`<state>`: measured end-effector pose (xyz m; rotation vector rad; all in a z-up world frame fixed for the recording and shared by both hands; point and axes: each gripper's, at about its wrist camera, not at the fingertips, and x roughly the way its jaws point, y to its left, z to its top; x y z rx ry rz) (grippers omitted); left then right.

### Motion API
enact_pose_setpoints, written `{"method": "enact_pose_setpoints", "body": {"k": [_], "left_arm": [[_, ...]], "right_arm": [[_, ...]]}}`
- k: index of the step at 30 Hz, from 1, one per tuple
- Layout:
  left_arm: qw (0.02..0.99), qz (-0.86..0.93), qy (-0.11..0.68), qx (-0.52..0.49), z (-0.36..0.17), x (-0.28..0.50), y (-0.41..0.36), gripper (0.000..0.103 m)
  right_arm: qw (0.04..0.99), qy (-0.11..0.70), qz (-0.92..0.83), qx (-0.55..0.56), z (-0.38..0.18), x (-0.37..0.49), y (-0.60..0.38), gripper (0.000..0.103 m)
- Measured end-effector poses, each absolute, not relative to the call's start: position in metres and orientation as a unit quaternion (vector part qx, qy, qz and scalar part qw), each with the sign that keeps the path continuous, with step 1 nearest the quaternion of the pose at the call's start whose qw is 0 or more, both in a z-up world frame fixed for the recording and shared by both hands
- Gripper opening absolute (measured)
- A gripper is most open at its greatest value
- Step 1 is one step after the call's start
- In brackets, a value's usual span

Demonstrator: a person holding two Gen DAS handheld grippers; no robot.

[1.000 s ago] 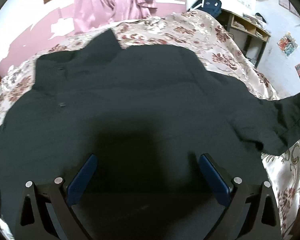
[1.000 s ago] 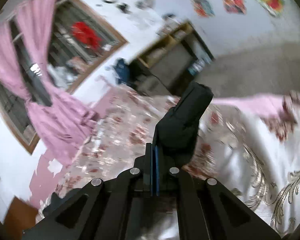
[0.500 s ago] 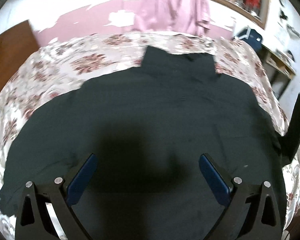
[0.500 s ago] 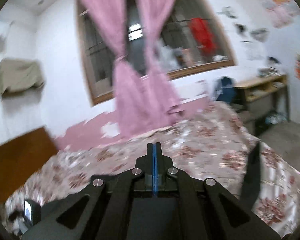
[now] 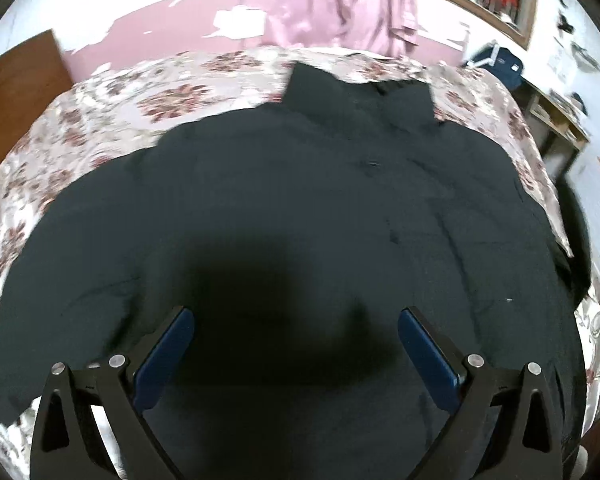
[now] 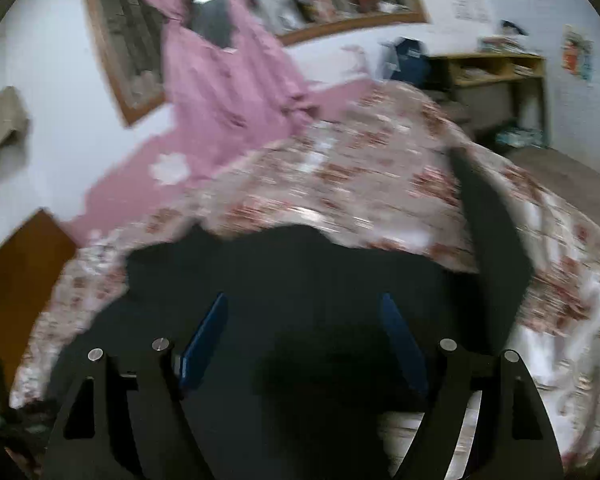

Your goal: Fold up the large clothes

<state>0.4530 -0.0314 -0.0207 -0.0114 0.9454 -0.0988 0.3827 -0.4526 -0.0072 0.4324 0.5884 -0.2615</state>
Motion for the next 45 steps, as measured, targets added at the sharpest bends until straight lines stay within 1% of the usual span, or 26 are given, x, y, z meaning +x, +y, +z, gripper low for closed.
{"method": "enact_pose_setpoints", "body": {"k": [5,9,11,14,17,18,19,20,21,23,26,29,33,36,38,42,45], "left_arm": [[0.893,-0.088,0.441,-0.009,-0.029,0.469,-0.09,0.103],[0.892,-0.109,0.439,-0.014,-0.033,0.483,-0.129,0.103],[0.891,-0.118,0.437,-0.007,-0.035,0.489,-0.146,0.103],[0.89,-0.122,0.44,0.002,-0.04,0.494,-0.164,0.103],[0.884,-0.128,0.45,0.003,-0.047,0.497,-0.172,0.103],[0.883,-0.13,0.452,0.002,-0.048,0.497,-0.174,0.103],[0.882,-0.132,0.453,0.001,-0.049,0.496,-0.173,0.103],[0.882,-0.133,0.452,0.001,-0.049,0.495,-0.172,0.103],[0.883,-0.132,0.451,0.002,-0.048,0.493,-0.17,0.103],[0.884,-0.13,0.45,0.003,-0.045,0.491,-0.164,0.103],[0.886,-0.124,0.447,-0.005,-0.038,0.487,-0.147,0.103],[0.884,-0.135,0.446,-0.03,-0.029,0.482,-0.123,0.103],[0.88,-0.161,0.434,-0.107,-0.015,0.471,-0.075,0.103],[0.868,-0.196,0.416,-0.188,-0.006,0.459,-0.033,0.103],[0.86,-0.216,0.401,-0.231,-0.002,0.451,-0.004,0.103],[0.849,-0.232,0.373,-0.294,0.001,0.441,0.04,0.103],[0.841,-0.228,0.362,-0.331,-0.005,0.436,0.068,0.103]], "right_arm": [[0.898,0.319,-0.196,0.231,-0.036,0.379,-0.537,0.075],[0.881,0.373,-0.177,0.23,-0.054,0.424,-0.57,0.075],[0.879,0.4,-0.17,0.194,-0.054,0.458,-0.553,0.075],[0.866,0.453,-0.19,0.091,-0.064,0.503,-0.525,0.075],[0.848,0.484,-0.216,0.028,-0.072,0.526,-0.514,0.074],[0.843,0.49,-0.221,0.014,-0.075,0.53,-0.511,0.07],[0.839,0.495,-0.227,0.007,-0.074,0.533,-0.51,0.049],[0.838,0.495,-0.23,0.009,-0.072,0.534,-0.511,0.025],[0.841,0.49,-0.228,0.022,-0.067,0.532,-0.514,0.02],[0.854,0.469,-0.221,0.041,-0.052,0.525,-0.515,0.006],[0.883,0.425,-0.185,0.069,-0.019,0.509,-0.504,0.005],[0.913,0.377,-0.136,0.069,0.022,0.493,-0.47,0.005],[0.942,0.328,-0.061,0.044,0.077,0.475,-0.4,0.005],[0.951,0.309,-0.009,0.023,0.102,0.471,-0.344,0.005],[0.952,0.305,0.028,0.014,0.108,0.473,-0.307,0.005],[0.945,0.314,0.092,-0.008,0.102,0.476,-0.239,0.005],[0.931,0.336,0.141,-0.022,0.08,0.476,-0.186,0.005]]}}
